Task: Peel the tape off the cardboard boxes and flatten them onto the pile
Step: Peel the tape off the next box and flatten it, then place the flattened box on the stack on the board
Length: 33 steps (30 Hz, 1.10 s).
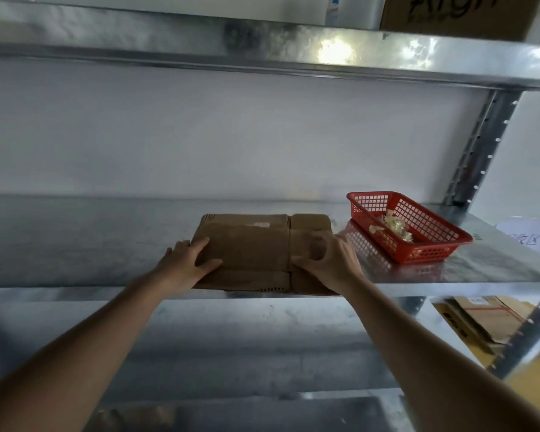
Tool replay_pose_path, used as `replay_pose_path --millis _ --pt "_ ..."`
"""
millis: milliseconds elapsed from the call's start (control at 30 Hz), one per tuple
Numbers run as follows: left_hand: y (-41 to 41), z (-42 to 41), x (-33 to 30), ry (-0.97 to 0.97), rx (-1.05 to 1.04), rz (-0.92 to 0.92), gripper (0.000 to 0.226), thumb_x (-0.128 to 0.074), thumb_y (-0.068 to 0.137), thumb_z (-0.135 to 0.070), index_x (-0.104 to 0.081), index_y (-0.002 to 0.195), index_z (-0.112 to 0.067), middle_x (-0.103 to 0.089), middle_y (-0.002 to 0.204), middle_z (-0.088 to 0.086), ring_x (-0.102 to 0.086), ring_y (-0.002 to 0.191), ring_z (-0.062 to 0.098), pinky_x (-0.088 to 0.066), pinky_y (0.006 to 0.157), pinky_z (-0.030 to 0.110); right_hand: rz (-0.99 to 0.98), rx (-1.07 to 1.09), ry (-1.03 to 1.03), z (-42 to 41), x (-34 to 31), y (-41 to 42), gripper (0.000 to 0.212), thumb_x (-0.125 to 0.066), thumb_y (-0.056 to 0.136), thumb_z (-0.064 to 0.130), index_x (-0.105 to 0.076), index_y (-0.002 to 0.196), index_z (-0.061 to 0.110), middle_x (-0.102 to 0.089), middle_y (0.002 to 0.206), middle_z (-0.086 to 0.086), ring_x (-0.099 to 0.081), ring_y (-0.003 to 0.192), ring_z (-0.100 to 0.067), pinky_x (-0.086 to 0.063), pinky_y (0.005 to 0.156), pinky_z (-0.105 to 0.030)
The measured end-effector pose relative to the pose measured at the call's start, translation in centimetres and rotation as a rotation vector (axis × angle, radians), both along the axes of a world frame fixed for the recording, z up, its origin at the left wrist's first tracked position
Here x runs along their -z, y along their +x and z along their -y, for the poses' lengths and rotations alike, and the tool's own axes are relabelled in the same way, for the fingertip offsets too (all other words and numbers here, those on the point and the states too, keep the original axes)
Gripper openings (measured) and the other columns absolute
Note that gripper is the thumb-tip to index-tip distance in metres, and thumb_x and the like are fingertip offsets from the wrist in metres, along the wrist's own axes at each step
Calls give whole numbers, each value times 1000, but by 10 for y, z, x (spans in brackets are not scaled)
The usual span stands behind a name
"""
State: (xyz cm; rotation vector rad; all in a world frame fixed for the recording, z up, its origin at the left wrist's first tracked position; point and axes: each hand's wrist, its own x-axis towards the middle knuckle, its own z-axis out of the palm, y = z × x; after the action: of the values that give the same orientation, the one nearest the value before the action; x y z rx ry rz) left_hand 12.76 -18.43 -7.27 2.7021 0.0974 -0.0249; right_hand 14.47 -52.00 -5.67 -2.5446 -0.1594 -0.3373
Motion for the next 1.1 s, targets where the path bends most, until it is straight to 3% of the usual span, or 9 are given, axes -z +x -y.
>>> replay_pose_path --millis 133,267,367,533,667,800,900,1100 --pt "-3 8 -4 -149 40 43 91 -62 91 -65 -19 165 -34 -33 140 11 -53 116 30 -43 107 39 90 96 115 4 -4 -26 85 -88 68 61 -58 142 30 -48 140 -3 -52 121 -22 -46 98 -39" --pt "-9 21 -7 -171 47 95 96 -65 89 -68 -11 165 -42 -28 142 12 -30 139 42 -31 117 52 117 146 157 16 -3 -48 89 -88 71 56 -54 147 25 -40 150 -8 -43 133 -27 -42 111 -46" --pt "-20 40 -10 -144 69 126 94 -61 92 -68 -5 164 -45 -22 143 8 -19 142 38 -24 119 55 110 173 157 35 3 -66 92 -84 76 57 -47 153 22 -33 156 -7 -39 139 -28 -40 114 -48" --pt "-47 87 -14 -163 128 154 96 -64 93 -62 -6 165 -39 -21 128 1 -33 137 36 -28 122 48 117 220 104 78 15 -102 93 -78 81 61 -42 156 22 -33 159 -6 -42 138 -29 -44 109 -46" --pt "-75 130 -5 -182 154 166 97 -64 93 -61 -4 166 -36 -19 127 -2 -43 128 31 -31 118 41 119 226 126 120 25 -132 93 -76 82 63 -39 157 24 -26 164 -3 -40 143 -31 -42 111 -50" --pt "-106 185 7 -181 176 135 98 -62 93 -64 0 165 -39 -19 149 5 -36 142 32 -31 119 44 101 238 114 173 43 -164 92 -73 83 66 -37 158 27 -17 168 0 -36 146 -31 -42 112 -50" --pt "-129 236 22 -172 196 111 97 -59 94 -65 2 165 -40 -5 165 7 -23 154 32 -28 122 45 60 244 139 221 61 -193 93 -70 84 68 -34 160 29 -13 170 2 -34 148 -32 -38 115 -54" --pt "-166 361 64 -143 235 16 97 -58 95 -64 2 166 -34 -14 145 1 -39 140 37 -32 121 45 -40 306 105 339 92 -251 99 -59 81 81 -30 161 30 -8 171 2 -31 150 -33 -37 118 -55"
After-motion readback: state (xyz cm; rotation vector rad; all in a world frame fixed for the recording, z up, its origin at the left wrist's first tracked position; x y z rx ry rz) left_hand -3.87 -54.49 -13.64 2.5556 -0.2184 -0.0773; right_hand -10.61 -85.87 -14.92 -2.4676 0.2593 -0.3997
